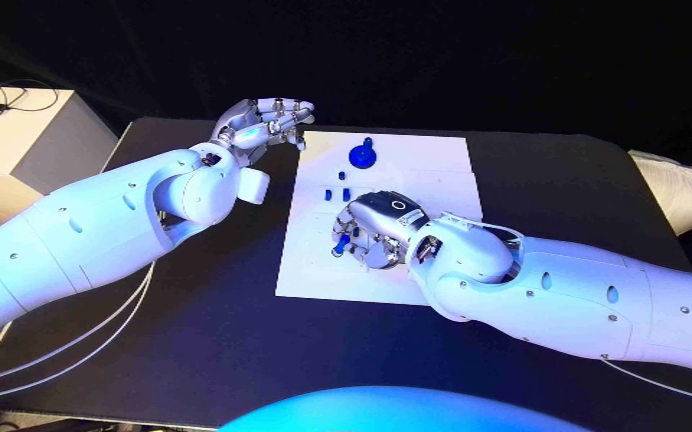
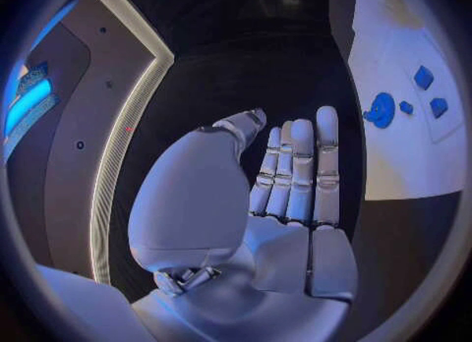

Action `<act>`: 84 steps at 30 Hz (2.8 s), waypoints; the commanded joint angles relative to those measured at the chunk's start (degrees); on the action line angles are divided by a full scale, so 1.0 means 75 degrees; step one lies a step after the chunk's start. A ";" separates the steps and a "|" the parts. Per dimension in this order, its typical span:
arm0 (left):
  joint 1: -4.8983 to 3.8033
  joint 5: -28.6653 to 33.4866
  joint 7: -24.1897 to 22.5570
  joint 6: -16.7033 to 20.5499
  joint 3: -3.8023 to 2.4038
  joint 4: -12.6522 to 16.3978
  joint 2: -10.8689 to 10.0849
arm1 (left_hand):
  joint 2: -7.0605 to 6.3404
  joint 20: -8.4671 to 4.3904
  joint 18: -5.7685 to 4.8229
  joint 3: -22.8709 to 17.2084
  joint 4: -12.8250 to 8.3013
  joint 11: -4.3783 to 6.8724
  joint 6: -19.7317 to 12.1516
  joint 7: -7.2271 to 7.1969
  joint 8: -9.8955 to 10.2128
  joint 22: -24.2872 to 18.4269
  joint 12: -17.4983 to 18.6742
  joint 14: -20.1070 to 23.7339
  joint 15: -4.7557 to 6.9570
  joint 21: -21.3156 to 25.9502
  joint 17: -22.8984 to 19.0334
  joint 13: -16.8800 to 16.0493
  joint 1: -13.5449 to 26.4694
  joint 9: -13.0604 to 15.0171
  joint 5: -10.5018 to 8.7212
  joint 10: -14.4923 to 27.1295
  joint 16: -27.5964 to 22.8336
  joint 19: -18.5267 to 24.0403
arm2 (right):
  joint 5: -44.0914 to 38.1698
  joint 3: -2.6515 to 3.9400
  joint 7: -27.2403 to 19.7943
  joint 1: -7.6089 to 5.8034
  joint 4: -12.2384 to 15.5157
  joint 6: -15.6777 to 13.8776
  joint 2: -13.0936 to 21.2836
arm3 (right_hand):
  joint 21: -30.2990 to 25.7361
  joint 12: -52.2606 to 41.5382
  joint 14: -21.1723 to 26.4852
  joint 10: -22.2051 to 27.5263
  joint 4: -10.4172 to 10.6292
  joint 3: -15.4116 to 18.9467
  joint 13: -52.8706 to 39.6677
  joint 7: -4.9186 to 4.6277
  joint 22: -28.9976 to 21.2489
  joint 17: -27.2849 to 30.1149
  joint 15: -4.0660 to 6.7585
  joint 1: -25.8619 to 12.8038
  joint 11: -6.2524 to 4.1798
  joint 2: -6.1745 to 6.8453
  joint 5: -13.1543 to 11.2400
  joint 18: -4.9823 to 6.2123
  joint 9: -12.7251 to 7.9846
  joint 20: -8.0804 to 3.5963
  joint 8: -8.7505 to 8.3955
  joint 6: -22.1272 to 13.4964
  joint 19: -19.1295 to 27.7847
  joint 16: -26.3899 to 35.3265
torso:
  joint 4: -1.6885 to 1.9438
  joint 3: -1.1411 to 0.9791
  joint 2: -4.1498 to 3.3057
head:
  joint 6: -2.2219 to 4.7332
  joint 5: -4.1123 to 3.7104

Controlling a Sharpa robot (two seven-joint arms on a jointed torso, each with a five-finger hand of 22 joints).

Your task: Assemble the parts on the task board

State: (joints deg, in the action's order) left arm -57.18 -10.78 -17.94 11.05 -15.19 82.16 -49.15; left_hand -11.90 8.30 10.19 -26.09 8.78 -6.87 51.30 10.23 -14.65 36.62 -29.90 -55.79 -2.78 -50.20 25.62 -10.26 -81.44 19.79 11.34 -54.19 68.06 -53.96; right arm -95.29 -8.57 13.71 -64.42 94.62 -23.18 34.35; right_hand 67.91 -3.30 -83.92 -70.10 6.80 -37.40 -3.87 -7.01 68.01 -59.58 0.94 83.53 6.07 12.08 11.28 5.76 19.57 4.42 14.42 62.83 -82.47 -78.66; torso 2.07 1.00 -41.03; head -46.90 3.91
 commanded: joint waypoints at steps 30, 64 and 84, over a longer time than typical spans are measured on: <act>-0.0003 0.0040 -0.0019 -0.0096 -0.0003 0.0066 -0.0051 | -0.0018 0.0020 0.0049 0.0036 0.0014 0.0004 0.0020 0.0051 -0.0033 -0.0007 0.0053 -0.0038 -0.0027 0.0040 -0.0006 0.0010 -0.0073 -0.0010 0.0042 -0.0030 -0.0052 -0.0051 | -0.0245 -0.0044 0.0040 0.0130 -0.0039 0.0238 -0.0101 | -0.0018 -0.0045 -0.0087 -0.0399 -0.0046 -0.0058 -0.0015 -0.0050 0.0021 -0.0002 0.0048 -0.0036 -0.0337 -0.0055 0.0039 -0.0086 0.0026 -0.0026 0.0039 -0.0011 0.0007 -0.0014 | 0.0005 0.0005 0.0007 | -0.0068 0.0067; -0.0003 0.0041 0.0000 -0.0103 -0.0003 0.0075 -0.0072 | -0.0003 0.0015 0.0049 0.0061 0.0033 0.0008 0.0023 0.0047 -0.0044 -0.0023 0.0068 -0.0046 -0.0022 0.0064 -0.0002 0.0021 -0.0098 -0.0015 0.0043 -0.0047 -0.0070 -0.0067 | -0.0446 -0.0058 0.0092 0.0146 -0.0172 0.0823 -0.0178 | -0.1252 -0.0071 0.0118 0.1276 -0.0181 0.1313 0.0018 -0.0232 -0.0962 0.0561 -0.0220 -0.0792 -0.0039 0.0447 0.0298 0.0145 -0.0127 0.0230 -0.0715 -0.1215 0.0479 0.0200 | -0.0006 0.0004 0.0009 | -0.0110 0.0090; -0.0003 0.0041 0.0007 -0.0115 -0.0003 0.0068 -0.0064 | -0.0003 0.0015 0.0049 0.0061 0.0033 0.0008 0.0023 0.0047 -0.0044 -0.0023 0.0068 -0.0046 -0.0022 0.0064 -0.0002 0.0021 -0.0098 -0.0015 0.0043 -0.0047 -0.0070 -0.0067 | -0.0444 -0.0069 0.0110 0.0147 -0.0144 0.0108 -0.0166 | -0.1501 -0.0133 0.0142 0.1362 -0.0123 0.1729 0.0025 -0.0304 -0.1157 0.0736 -0.0224 -0.0583 -0.0015 0.0322 0.0462 0.0180 -0.0196 0.0237 -0.0823 -0.1242 0.0499 0.0278 | -0.0001 0.0005 0.0002 | -0.0079 0.0068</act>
State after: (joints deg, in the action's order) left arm -57.18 -10.72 -17.61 11.05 -15.18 82.54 -49.71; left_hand -11.90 8.51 10.18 -25.86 9.01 -6.86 51.30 10.23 -14.65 36.53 -29.72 -55.79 -2.77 -49.98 25.62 -10.18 -81.44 19.74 11.34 -54.18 67.78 -54.17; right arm -98.07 -9.08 14.62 -63.36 93.48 -20.33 33.10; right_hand 56.97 -4.09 -83.31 -60.23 5.94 -24.65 -3.70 -9.02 59.40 -54.23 -0.71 78.59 5.95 14.49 14.45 6.64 18.17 6.16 8.51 53.59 -79.07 -76.88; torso 2.05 1.02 -41.02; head -47.52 4.45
